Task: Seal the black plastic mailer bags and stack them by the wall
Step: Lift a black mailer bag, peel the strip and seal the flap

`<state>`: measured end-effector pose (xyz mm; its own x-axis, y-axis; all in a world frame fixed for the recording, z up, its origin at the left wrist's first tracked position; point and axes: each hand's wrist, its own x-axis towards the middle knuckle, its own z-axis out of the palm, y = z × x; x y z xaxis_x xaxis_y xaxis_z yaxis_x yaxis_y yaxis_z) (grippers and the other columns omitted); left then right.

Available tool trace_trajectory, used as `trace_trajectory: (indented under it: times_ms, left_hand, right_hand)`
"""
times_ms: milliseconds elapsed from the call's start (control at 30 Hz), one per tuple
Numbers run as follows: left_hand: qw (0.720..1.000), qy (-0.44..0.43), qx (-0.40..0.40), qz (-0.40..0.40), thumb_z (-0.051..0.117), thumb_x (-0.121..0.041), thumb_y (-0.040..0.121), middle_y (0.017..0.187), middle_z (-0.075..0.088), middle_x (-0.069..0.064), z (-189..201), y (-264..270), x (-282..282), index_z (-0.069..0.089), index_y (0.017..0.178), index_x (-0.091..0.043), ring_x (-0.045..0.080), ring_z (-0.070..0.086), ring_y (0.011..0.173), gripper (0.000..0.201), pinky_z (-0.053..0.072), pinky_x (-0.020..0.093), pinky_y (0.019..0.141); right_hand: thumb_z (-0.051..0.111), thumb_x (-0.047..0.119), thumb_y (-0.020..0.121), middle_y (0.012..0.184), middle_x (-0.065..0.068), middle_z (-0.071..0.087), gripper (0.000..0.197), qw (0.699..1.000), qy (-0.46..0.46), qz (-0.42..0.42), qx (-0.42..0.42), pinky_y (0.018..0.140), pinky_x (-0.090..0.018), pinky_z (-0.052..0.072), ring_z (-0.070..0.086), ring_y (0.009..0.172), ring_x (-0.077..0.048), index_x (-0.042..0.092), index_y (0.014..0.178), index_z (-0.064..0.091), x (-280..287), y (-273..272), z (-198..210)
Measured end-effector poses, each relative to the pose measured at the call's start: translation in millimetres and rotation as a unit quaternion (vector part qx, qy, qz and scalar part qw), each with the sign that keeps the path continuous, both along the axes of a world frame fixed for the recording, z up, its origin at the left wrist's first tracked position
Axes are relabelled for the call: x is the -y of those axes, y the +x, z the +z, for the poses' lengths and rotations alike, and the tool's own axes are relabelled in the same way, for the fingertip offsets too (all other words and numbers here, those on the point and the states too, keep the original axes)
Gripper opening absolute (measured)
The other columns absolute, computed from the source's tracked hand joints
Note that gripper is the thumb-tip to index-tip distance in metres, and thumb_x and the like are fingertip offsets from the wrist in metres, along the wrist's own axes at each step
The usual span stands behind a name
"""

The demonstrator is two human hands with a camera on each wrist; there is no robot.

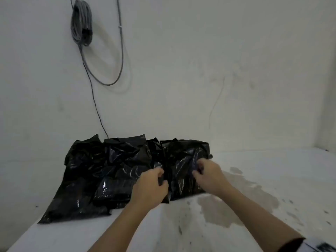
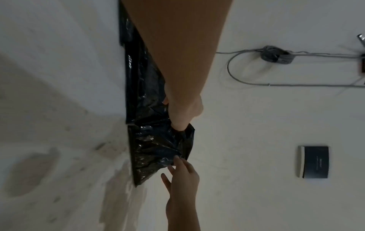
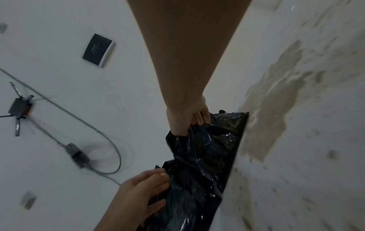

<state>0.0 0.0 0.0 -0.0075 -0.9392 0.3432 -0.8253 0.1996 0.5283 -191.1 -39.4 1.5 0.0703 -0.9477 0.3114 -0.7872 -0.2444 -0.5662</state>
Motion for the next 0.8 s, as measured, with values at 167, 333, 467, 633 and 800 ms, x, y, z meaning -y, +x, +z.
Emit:
trace_trajectory:
  times_ms: [167, 333, 467, 633, 800]
  left_hand:
    - [0.986, -0.023, -0.161, 0.043, 0.063, -0.032, 0.090, 0.126, 0.056, 0.005, 8, -26, 76, 0.049, 0.133, -0.010, 0.018, 0.055, 0.111, 0.050, 0.049, 0.035, 0.093]
    - [0.981, -0.026, -0.189, 0.030, 0.062, -0.045, 0.088, 0.122, 0.061, 0.005, 8, -37, 119, 0.055, 0.129, -0.009, 0.018, 0.057, 0.113, 0.056, 0.047, 0.028, 0.094]
    - [0.974, -0.085, -0.210, -0.035, 0.057, -0.025, 0.095, 0.090, 0.067, -0.006, 10, -41, 124, 0.069, 0.102, -0.013, 0.008, 0.061, 0.086, 0.018, 0.041, 0.003, 0.068]
    - [0.944, -0.161, -0.275, -0.080, 0.051, -0.009, 0.096, 0.097, 0.063, -0.001, 23, -37, 99, 0.057, 0.093, -0.023, 0.014, 0.059, 0.095, 0.015, 0.042, 0.009, 0.079]
    - [0.910, -0.172, -0.347, -0.148, 0.049, -0.001, 0.096, 0.098, 0.065, -0.002, 54, -6, 40, 0.057, 0.095, -0.028, 0.009, 0.063, 0.091, 0.028, 0.049, 0.023, 0.084]
  right_hand:
    - [0.048, 0.021, 0.097, 0.129, -0.018, 0.044, 0.043, 0.989, 0.014, -0.090, 0.119, 0.095, -0.036, 0.038, 0.044, 0.119, -0.033, 0.003, 0.134, 0.036, 62, -18, 9]
    - [0.044, 0.020, 0.099, 0.123, -0.014, 0.054, 0.051, 0.968, 0.061, -0.100, 0.220, 0.094, -0.042, 0.045, 0.052, 0.114, -0.033, 0.005, 0.143, 0.022, 100, -23, 4]
    - [0.053, 0.015, 0.094, 0.087, -0.006, 0.060, 0.009, 0.973, 0.020, -0.085, 0.214, 0.079, -0.035, 0.048, 0.059, 0.091, -0.028, 0.008, 0.091, 0.057, 101, -31, 8]
    - [0.051, 0.014, 0.096, 0.086, 0.001, 0.058, 0.009, 0.972, -0.094, 0.011, 0.216, 0.067, -0.024, 0.042, 0.055, 0.082, -0.016, 0.015, 0.087, 0.052, 65, -32, 28]
    - [0.061, 0.008, 0.090, 0.079, -0.004, 0.062, 0.007, 0.937, -0.107, 0.125, 0.307, 0.069, -0.028, 0.049, 0.059, 0.071, -0.014, 0.011, 0.086, 0.056, 4, -18, 52]
